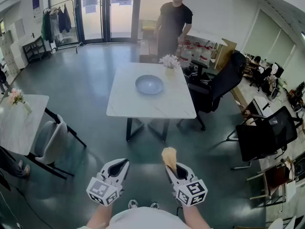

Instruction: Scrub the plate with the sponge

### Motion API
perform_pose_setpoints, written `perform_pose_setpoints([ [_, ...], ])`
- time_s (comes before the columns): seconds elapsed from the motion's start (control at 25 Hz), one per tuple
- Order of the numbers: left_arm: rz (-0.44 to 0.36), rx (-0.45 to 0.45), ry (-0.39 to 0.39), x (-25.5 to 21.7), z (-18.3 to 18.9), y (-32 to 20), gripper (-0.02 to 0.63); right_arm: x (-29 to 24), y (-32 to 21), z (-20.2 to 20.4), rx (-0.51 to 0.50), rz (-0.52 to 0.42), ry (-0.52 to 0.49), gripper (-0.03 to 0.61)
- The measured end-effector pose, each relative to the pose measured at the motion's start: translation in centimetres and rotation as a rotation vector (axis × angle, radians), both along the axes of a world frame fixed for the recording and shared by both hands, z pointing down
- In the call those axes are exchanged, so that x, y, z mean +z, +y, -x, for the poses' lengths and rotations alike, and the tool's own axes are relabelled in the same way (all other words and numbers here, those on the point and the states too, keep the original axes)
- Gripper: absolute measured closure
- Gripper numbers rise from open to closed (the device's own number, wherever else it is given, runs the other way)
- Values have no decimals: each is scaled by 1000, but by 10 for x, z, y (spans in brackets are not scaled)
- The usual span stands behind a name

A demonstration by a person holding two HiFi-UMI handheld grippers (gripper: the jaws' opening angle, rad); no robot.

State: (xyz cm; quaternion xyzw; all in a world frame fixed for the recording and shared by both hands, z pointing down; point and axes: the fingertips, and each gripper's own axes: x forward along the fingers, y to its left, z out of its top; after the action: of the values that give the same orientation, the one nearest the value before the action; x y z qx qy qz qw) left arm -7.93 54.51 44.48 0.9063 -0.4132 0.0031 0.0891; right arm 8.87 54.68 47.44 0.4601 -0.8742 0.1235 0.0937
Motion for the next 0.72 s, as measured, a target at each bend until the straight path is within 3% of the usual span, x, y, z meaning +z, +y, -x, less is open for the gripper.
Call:
perform_pose_setpoints([
  [0.32,-6,24,10,5,30,-8,574,2,-6,26,39,-7,-32,460],
  [0.72,8,44,36,14,34,-38,574,9,-30,26,68,16,-35,460],
])
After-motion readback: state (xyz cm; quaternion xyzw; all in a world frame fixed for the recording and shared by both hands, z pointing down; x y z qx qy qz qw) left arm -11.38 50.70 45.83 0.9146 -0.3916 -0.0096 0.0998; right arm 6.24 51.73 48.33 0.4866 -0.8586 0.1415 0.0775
